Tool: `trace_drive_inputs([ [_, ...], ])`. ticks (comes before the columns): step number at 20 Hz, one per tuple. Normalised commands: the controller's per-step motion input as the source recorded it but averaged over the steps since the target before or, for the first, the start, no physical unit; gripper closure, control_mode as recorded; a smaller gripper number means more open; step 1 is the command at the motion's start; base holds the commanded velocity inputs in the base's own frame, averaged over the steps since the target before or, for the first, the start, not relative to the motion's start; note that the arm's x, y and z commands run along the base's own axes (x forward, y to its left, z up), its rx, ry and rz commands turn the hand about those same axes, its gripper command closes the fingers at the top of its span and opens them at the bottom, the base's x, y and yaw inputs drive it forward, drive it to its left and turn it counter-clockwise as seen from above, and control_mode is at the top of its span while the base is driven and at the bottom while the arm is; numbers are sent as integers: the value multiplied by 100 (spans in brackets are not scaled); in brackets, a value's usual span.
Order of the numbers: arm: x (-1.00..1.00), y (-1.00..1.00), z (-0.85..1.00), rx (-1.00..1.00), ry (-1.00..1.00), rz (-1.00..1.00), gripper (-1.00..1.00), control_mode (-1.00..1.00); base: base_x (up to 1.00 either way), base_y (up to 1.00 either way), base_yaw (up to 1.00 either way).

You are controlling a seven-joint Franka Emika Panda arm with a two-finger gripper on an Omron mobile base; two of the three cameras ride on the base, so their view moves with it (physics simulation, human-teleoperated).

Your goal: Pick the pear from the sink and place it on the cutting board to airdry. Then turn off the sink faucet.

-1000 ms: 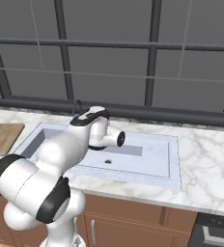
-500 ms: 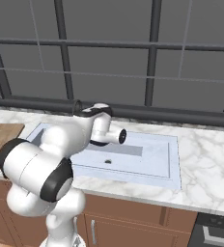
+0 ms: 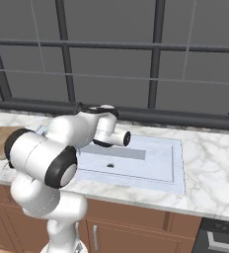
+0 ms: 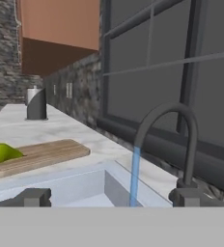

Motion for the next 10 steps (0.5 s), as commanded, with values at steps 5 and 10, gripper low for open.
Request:
trace_drive_inputs([
  [5, 21, 1, -11, 0, 0, 0, -100, -100, 0, 0, 0],
  [10, 29, 6, -13, 0, 0, 0, -100, -100, 0, 0, 0],
])
